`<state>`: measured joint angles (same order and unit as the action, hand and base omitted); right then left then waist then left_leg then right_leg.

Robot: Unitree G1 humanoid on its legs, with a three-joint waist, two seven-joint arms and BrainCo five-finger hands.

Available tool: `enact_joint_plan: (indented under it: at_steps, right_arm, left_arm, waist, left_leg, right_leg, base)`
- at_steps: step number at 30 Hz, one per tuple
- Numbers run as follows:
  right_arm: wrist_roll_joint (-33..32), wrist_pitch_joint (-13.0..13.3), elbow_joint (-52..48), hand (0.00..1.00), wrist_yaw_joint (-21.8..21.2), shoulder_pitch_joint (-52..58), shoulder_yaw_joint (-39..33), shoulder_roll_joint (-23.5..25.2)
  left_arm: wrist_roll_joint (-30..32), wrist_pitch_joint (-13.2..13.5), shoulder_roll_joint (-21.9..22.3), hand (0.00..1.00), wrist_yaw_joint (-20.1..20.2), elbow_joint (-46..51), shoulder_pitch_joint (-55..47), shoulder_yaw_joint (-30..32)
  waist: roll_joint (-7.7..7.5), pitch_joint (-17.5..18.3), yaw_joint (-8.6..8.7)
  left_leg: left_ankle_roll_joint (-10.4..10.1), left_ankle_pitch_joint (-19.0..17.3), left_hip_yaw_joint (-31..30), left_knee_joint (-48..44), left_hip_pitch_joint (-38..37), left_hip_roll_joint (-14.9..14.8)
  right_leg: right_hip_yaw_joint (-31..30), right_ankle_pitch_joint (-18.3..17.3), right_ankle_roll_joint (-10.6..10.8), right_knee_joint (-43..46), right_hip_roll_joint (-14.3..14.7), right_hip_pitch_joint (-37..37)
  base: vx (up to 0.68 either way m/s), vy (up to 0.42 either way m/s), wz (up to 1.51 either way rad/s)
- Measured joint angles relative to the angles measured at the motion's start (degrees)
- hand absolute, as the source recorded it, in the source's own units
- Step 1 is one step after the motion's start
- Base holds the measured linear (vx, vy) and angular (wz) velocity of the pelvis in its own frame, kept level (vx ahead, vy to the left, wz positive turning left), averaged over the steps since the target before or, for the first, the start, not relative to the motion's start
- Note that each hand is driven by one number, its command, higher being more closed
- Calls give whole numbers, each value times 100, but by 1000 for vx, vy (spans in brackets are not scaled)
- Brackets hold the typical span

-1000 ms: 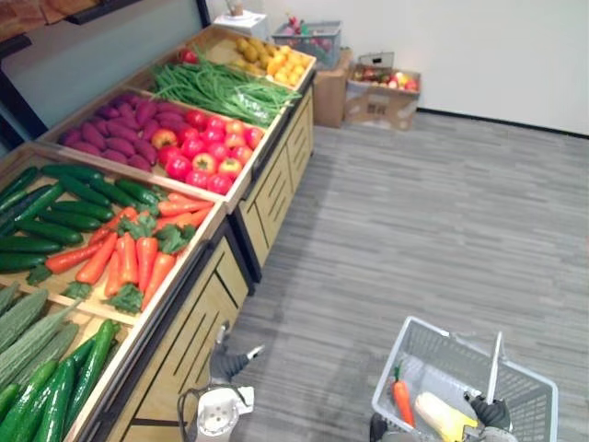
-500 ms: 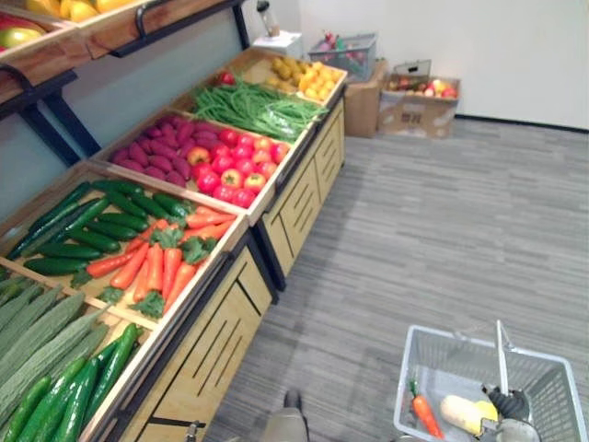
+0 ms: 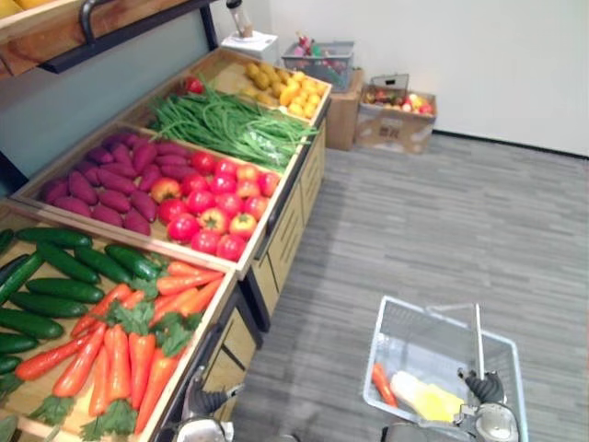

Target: Pick vegetable in the basket

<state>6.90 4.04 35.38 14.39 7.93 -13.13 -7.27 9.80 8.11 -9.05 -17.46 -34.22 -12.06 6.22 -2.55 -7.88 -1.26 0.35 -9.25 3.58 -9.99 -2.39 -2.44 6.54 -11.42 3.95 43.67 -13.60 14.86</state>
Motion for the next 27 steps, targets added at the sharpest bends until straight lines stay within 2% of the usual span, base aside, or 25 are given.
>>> enact_joint_plan:
  at_steps: [1, 2, 3, 4, 5, 6, 8, 11, 17, 20, 24, 27]
  right_arm:
    - [0, 0, -28, 100, 0, 1, -5, 1]
    - [-1, -1, -58, 100, 0, 1, -6, 2]
    - [0, -1, -119, 100, 1, -6, -8, 6]
    - [1, -1, -145, 100, 1, -1, -11, 31]
    - [3, -2, -141, 100, 0, 7, -11, 68]
    - [5, -53, -58, 100, -3, -40, -47, 55]
    - [4, -87, -72, 100, -3, -114, -68, 54]
    - [3, -93, -68, 100, -5, -68, -105, 59]
    - [-4, -91, -24, 100, 5, 153, -448, 53]
    - [-8, -90, 44, 100, 32, 200, -679, 40]
    - [-8, -91, 111, 100, 55, 224, -730, 25]
    - [-3, -95, 124, 100, 63, 225, -720, 17]
  left_arm:
    - [-61, 20, 36, 0, 1, 51, 85, -33]
    - [-75, 23, 48, 0, 1, 96, 116, -36]
    - [-76, 44, 50, 0, 1, 203, 144, -37]
    - [-77, 72, -1, 0, 2, 295, 154, -36]
    - [-77, 78, -51, 0, 3, 324, 158, -34]
    - [-122, 54, 34, 0, 13, 229, 227, -52]
    - [-222, 75, 199, 0, 31, 223, 140, -84]
    - [-263, 84, 273, 0, 50, 91, 75, -60]
    - [-275, 53, 286, 0, 178, -742, -90, 202]
    - [-215, 41, 285, 0, 214, -905, -162, 199]
    - [-172, 40, 289, 0, 232, -949, -159, 191]
    - [-172, 43, 313, 0, 234, -941, -90, 188]
  waist:
    - [1, -1, 28]
    - [-2, 0, 38]
    - [-27, 15, 38]
    - [-137, 38, 32]
    - [-210, 31, 32]
    - [-23, -13, 12]
    - [300, -33, -47]
    - [410, -19, -36]
    - [395, -1, -19]
    - [373, 7, -35]
    - [338, -14, -40]
    - [392, 14, -35]
  left_leg:
    - [-3, 1, -128, -11, -18, -26]
    - [-5, 1, -164, -14, -17, -38]
    - [-121, -49, -280, -24, -12, -56]
    - [-343, -187, -382, -54, -28, -44]
    - [-468, -277, -460, -65, -56, -11]
    - [-582, -359, -599, -81, -71, -209]
    - [-701, -303, -649, -6, -79, -566]
    - [-885, -103, -817, -48, -54, -785]
    - [-878, 217, -844, -809, 272, -837]
    - [-871, 373, -364, -1042, 403, -826]
    - [-900, 354, -244, -896, 428, -732]
    - [-738, 223, -47, -133, 116, -686]
  right_leg:
    - [35, 19, 30, -813, 63, -18]
    - [-4, 51, 77, -1230, 80, -21]
    - [-175, 194, 200, -2073, 94, -49]
    - [-400, 660, 284, -2712, 81, -108]
    - [-459, 1083, 416, -2835, 24, -126]
    - [-316, 966, 446, -2625, 170, -131]
    - [-29, 810, 250, -2665, 465, -226]
    - [287, 711, 108, -2782, 630, -458]
    - [556, 833, 62, -3591, 745, -1106]
    - [568, 1004, 111, -3925, 703, -1299]
    - [534, 1272, 78, -4242, 655, -1391]
    - [446, 1460, 161, -4372, 679, -1286]
  base:
    - [264, -134, 63]
    - [263, -195, 64]
    - [266, -256, 61]
    - [259, -294, 63]
    - [243, -326, 54]
    - [199, -326, 37]
    - [164, -298, 31]
    - [84, -201, 37]
    - [38, -117, 21]
    - [13, -3, 4]
    - [24, 51, -2]
    - [21, 95, -11]
